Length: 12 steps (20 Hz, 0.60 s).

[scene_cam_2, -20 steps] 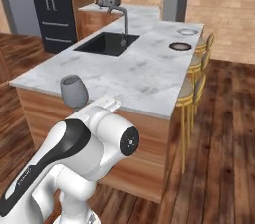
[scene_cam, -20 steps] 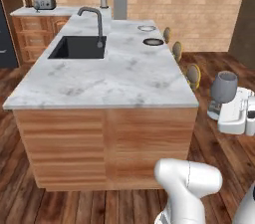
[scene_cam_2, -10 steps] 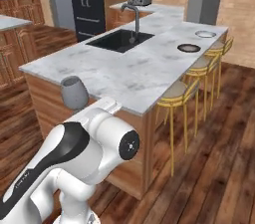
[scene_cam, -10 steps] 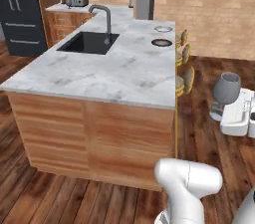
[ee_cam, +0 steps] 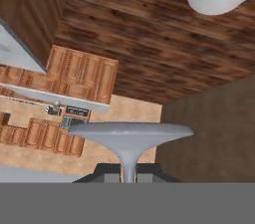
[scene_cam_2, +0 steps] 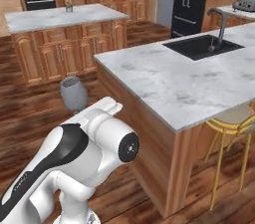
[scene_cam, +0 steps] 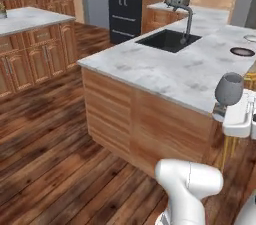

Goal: Retrieve the wine glasses from the counter and place one next to each plate.

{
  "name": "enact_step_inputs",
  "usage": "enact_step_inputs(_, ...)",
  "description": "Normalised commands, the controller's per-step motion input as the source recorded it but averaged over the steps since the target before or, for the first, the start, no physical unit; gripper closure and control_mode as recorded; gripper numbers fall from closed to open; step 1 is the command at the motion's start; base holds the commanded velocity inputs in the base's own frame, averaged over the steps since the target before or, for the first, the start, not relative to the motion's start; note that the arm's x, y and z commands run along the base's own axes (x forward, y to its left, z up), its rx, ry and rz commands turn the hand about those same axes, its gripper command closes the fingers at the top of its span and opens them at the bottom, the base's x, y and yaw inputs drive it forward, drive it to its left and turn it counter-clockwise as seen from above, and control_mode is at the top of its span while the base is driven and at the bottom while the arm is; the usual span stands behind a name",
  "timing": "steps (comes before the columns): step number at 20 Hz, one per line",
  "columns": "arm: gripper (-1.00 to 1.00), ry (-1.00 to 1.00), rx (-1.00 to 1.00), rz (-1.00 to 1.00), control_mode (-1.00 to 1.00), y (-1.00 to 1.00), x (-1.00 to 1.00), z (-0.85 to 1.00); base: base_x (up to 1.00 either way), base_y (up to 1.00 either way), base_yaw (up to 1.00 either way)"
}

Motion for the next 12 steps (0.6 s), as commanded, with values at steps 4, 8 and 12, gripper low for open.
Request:
enact_step_inputs(4, 1.00, 0.00, 0.00, 0.00, 1.00, 0.00, 0.00, 0.00, 0.05, -0.87, 0.66)
enact_step_inputs(8, 1.00, 0.00, 0.00, 0.00, 1.00, 0.00, 0.00, 0.00, -0.04, -1.00, 0.49)
enact_step_inputs(12, 1.00, 0.00, 0.00, 0.00, 1.00, 0.00, 0.00, 0.00, -0.74, -1.00, 0.13)
